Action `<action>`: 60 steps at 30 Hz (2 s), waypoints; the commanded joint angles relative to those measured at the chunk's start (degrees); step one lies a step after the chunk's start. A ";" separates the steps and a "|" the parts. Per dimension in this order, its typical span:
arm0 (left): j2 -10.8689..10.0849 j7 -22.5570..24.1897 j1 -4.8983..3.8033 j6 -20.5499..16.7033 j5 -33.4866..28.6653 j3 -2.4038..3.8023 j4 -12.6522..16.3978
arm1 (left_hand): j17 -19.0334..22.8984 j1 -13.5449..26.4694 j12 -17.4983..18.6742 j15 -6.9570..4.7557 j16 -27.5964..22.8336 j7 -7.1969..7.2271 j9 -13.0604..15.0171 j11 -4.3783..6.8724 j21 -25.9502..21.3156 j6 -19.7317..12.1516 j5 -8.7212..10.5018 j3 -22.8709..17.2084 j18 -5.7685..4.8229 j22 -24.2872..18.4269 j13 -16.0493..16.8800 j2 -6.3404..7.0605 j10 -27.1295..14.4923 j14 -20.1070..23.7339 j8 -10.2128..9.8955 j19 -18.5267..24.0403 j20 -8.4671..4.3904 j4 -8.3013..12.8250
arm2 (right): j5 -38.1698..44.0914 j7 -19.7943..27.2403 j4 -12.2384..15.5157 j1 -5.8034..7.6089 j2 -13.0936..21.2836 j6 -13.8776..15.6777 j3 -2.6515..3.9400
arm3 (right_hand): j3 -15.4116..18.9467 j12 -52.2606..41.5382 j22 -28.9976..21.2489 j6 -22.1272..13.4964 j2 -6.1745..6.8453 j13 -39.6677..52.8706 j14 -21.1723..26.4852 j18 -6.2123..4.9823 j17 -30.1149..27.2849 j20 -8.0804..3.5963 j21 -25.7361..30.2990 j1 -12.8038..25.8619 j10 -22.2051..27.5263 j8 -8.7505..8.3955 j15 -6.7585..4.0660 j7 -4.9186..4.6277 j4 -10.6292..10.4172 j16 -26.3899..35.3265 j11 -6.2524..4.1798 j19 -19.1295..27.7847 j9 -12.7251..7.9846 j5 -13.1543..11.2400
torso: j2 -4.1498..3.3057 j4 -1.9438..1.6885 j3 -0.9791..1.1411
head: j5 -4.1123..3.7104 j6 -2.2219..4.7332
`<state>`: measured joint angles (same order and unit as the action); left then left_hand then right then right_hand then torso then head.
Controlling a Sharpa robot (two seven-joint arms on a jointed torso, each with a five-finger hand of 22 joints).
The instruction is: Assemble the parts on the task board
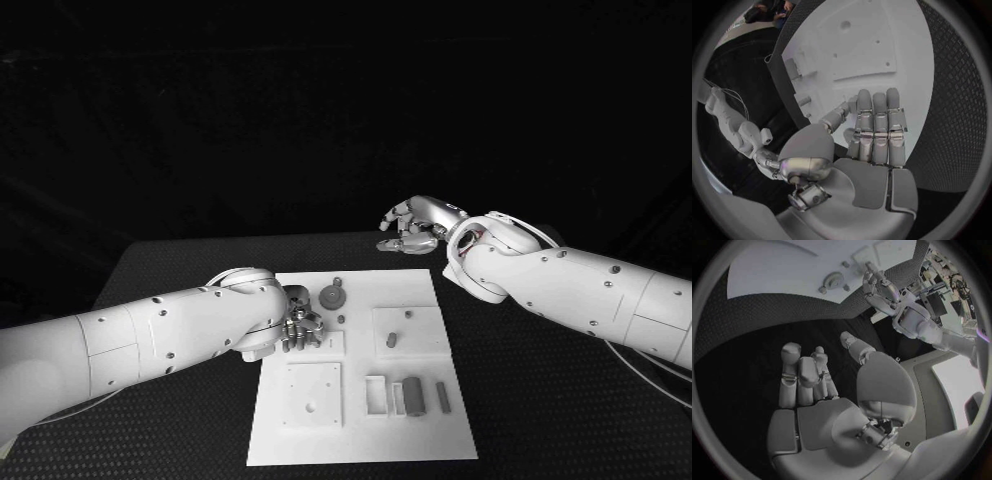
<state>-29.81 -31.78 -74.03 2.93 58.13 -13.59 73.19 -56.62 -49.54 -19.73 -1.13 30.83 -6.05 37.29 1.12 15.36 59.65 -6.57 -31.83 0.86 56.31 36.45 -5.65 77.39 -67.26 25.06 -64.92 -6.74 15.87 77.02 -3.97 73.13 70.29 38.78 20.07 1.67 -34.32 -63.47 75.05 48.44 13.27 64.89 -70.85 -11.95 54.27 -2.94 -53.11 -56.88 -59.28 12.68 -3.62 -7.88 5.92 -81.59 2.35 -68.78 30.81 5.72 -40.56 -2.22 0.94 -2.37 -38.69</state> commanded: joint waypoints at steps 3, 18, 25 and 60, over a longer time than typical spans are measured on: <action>0.03 1.08 0.02 -1.47 0.37 0.04 0.21 | 0.08 0.15 -0.41 -0.14 0.40 2.92 0.15 0.09 0.05 3.01 -0.02 -0.31 0.98 0.13 0.10 -0.56 -0.39 0.27 0.13 -0.13 -0.17 0.15 | -0.18 0.28 0.01 0.00 -0.03 -0.92 0.03 | 0.03 -0.40 0.79 -0.82 -0.07 -0.09 0.26 -3.05 0.09 -0.42 0.31 -0.25 -0.01 -0.09 0.06 -1.36 -0.42 -0.09 0.37 -0.08 -0.08 0.00 | -0.02 0.02 0.01 | 0.01 -0.01; 0.00 0.95 0.08 -0.16 0.29 0.04 0.26 | 0.10 0.13 -0.49 -0.15 0.46 2.93 0.23 0.10 0.04 3.03 -0.04 -0.38 0.99 0.20 0.12 -0.57 -0.41 0.27 0.12 -0.14 -0.18 0.23 | -0.19 0.14 -0.06 0.00 -0.04 -1.35 0.03 | 0.19 -0.44 0.80 -0.86 0.06 -0.18 0.31 -3.05 0.09 -0.38 0.36 0.02 0.05 -0.12 0.08 -1.38 -0.79 -0.07 0.39 -0.04 -0.12 0.00 | -0.01 0.00 0.02 | -0.04 -0.07; -0.12 0.69 0.08 0.83 0.28 0.04 0.28 | 0.12 0.16 -0.52 -0.14 0.49 2.92 0.26 0.09 0.03 3.02 -0.03 -0.40 0.98 0.24 0.13 -0.57 -0.44 0.29 0.09 -0.13 -0.17 0.24 | -0.21 0.12 -0.15 0.00 -0.08 -1.48 0.03 | 0.20 -0.45 0.80 -0.86 0.05 -0.21 0.32 -3.05 0.09 -0.38 0.37 0.02 0.06 -0.12 0.08 -1.38 -0.87 -0.07 0.40 -0.03 -0.13 0.01 | 0.00 0.02 0.03 | -0.05 -0.23; -0.29 0.77 0.34 -0.40 0.37 0.02 0.26 | 0.26 0.26 -0.81 -0.12 0.76 2.91 0.57 0.09 -0.06 3.03 -0.21 -0.61 0.96 0.58 0.18 -0.72 -0.62 0.42 -0.03 -0.10 -0.16 0.34 | -0.37 0.23 -0.25 0.00 -0.34 -1.61 0.03 | 0.23 -0.53 0.81 -0.88 0.06 -0.31 0.35 -3.05 0.10 -0.38 0.41 -0.03 0.12 -0.15 0.09 -1.39 -1.11 -0.06 0.40 -0.01 -0.17 0.02 | -0.04 0.04 0.07 | 0.18 -0.18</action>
<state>-30.20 -31.41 -73.82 3.16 58.23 -13.53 73.37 -56.44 -49.38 -20.18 -1.13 31.24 -5.87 37.82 1.21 15.36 59.47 -6.82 -32.09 0.86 56.83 36.54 -5.81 77.28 -67.26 24.90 -64.92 -6.74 16.31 76.70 -4.00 72.85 70.29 38.49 18.97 1.67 -34.07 -63.67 75.05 48.27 13.27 64.65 -70.77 -11.95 54.30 -2.92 -52.90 -56.88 -59.28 12.68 -3.54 -8.06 5.05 -81.59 2.35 -68.97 30.71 5.72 -40.59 -2.21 0.97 -2.22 -38.91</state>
